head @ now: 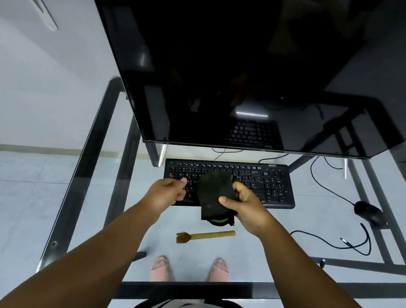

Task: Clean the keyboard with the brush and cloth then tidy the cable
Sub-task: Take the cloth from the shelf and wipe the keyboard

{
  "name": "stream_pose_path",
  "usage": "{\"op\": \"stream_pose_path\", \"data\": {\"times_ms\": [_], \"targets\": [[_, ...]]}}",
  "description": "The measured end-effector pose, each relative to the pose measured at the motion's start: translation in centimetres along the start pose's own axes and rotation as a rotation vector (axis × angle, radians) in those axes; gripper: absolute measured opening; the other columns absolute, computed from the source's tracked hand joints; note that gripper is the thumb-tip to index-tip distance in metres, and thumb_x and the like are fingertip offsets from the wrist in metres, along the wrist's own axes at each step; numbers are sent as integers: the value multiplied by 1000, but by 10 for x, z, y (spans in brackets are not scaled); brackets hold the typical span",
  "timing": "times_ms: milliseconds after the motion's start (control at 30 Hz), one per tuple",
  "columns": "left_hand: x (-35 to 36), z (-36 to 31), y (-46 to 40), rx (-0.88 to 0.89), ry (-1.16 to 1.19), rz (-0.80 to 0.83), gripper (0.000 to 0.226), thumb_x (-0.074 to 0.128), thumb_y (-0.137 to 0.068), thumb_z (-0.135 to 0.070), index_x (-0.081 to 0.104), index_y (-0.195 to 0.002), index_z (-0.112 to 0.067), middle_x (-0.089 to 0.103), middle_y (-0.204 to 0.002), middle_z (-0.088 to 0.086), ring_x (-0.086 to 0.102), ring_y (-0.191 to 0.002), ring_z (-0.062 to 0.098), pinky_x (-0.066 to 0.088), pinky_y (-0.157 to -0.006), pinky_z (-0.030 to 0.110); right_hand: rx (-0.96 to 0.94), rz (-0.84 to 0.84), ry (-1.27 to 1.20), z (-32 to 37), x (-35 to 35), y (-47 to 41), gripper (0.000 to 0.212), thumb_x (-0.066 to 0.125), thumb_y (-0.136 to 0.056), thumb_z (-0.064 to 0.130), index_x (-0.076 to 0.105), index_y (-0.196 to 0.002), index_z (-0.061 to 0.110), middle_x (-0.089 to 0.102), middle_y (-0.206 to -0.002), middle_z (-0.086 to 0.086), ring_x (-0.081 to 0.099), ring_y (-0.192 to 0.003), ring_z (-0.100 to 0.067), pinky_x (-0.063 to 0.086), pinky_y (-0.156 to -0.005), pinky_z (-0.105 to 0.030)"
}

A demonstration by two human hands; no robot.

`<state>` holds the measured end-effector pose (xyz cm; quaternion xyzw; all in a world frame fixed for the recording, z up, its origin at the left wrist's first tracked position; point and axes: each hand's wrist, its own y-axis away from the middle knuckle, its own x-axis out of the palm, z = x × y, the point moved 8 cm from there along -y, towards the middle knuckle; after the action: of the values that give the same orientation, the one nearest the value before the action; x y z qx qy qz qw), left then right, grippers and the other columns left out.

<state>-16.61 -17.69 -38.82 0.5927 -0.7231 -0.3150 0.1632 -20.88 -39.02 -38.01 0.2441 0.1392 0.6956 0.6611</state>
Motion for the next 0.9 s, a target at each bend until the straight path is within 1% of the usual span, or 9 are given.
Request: {"op": "stream_pose_path", "data": {"times_ms": [100, 200, 267, 333, 467, 600, 667, 767, 900], "targets": [[26, -2, 8, -55, 135, 181, 38, 60, -89, -48, 67, -105, -14, 72, -101, 4, 67, -95, 18, 48, -85, 27, -1, 87, -122, 7, 4, 7, 27, 63, -86, -11, 54, -107, 3, 70, -98, -11, 68, -94, -21, 56, -77, -26], [45, -6, 14, -105, 221, 299, 36, 72, -78, -47, 70, -94, -14, 72, -89, 3, 64, -79, 14, 44, -75, 26, -4, 167, -134, 12, 9, 11, 33, 70, -77, -3, 54, -105, 6, 71, -95, -8, 68, -94, -21, 56, -79, -28], [47, -10, 14, -87, 251, 288, 40, 78, -69, -40, 72, -96, -11, 74, -94, 5, 65, -81, 16, 46, -78, 26, 0, 174, -130, 15, 8, 13, 32, 70, -75, 0, 54, -102, 6, 71, -93, -8, 69, -92, -21, 56, -77, -28], [43, -13, 11, -30, 300, 223, 44, 79, -73, -31, 71, -107, -5, 74, -104, 10, 69, -98, 25, 52, -90, 31, 6, 158, -101, 16, 4, 14, 29, 72, -76, 0, 54, -98, 7, 72, -90, -8, 69, -89, -22, 55, -72, -27], [38, -23, 18, 78, 451, 172, 31, 64, -89, -14, 66, -118, -6, 71, -114, 12, 66, -109, 28, 55, -83, 38, 37, 134, -40, 13, 5, 16, 18, 66, -87, -2, 54, -91, 10, 74, -87, -8, 70, -84, -22, 56, -70, -30], [31, -14, 25, 53, 614, 171, 38, 57, -91, -11, 57, -130, -8, 65, -125, 14, 61, -117, 30, 50, -97, 49, 89, 153, 100, 1, 17, 19, 13, 61, -92, 1, 56, -88, 12, 71, -73, 2, 68, -69, -11, 55, -66, -26], [26, -5, 29, 9, 619, 179, 38, 55, -94, -13, 56, -131, -14, 65, -126, 11, 61, -118, 30, 49, -97, 52, 86, 103, 266, -11, 15, 18, 10, 61, -92, 3, 62, -90, 13, 72, -80, -2, 68, -74, -14, 53, -72, -27], [15, 11, 38, -43, 587, 201, 33, 53, -97, -18, 58, -130, -21, 67, -124, 8, 63, -116, 27, 50, -96, 50, -74, 16, 701, -21, 9, 17, 15, 69, -84, 13, 67, -97, 19, 70, -99, -1, 60, -86, -12, 46, -78, -25], [7, 34, 48, -100, 524, 221, 32, 57, -95, -20, 58, -127, -25, 69, -120, 7, 66, -111, 28, 55, -90, 48, -234, 145, 1252, -42, 28, 23, 39, 71, -81, 39, 62, -117, 26, 56, -116, 9, 47, -109, -9, 45, -88, -27]]}}
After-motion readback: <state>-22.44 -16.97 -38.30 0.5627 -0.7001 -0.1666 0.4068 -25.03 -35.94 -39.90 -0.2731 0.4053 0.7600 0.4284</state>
